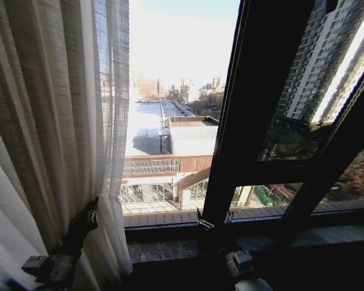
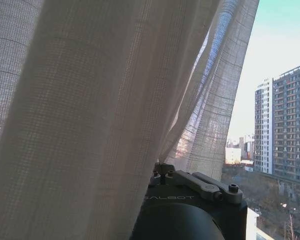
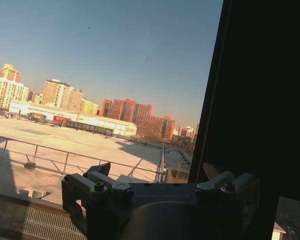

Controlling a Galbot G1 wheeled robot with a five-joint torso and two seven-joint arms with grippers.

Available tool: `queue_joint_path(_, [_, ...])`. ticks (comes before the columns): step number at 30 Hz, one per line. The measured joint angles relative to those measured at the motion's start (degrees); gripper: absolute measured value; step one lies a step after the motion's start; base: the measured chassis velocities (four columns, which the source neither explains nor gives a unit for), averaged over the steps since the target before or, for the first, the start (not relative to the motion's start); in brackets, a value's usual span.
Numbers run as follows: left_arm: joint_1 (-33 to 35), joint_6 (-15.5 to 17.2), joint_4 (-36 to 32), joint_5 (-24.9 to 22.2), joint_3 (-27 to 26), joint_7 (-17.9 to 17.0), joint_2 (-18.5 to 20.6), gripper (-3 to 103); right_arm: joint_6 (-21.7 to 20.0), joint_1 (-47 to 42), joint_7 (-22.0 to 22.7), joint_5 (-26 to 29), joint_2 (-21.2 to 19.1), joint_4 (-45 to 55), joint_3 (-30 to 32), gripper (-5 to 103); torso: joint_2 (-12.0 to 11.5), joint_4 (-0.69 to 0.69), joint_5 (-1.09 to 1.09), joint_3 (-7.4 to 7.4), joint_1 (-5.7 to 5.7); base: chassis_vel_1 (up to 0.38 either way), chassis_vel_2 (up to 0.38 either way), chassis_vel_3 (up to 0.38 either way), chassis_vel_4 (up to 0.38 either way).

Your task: Open the curtains by pulling them apart, changing their state from closed to fully open.

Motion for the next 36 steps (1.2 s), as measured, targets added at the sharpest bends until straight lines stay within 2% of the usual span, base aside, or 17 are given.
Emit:
queue_joint_path(9, [-0.15,-0.01,-0.07,0.03,0.05,0.03,-0.11,0,0.00,0.10,0.01,-0.07,-0.38,0.00,0.02,100,0.00,0.00,0.01,0.00,0.00,0.045,0.045,-0.040,-0.030])
queue_joint_path(27, [0.56,-0.56,-0.68,0.97,-0.05,0.02,-1.28,0,0.09,-0.39,0.02,0.30,-0.91,0.38,0.15,100,0.00,0.00,-0.01,0.00,0.00,0.202,0.221,-0.205,-0.221])
queue_joint_path(36, [1.15,-1.25,-0.87,0.96,-0.32,0.01,-1.39,0,0.28,-0.82,0.07,0.29,-0.82,0.81,-0.02,100,0.00,0.01,0.00,0.00,0.00,0.061,0.062,-0.072,-0.067])
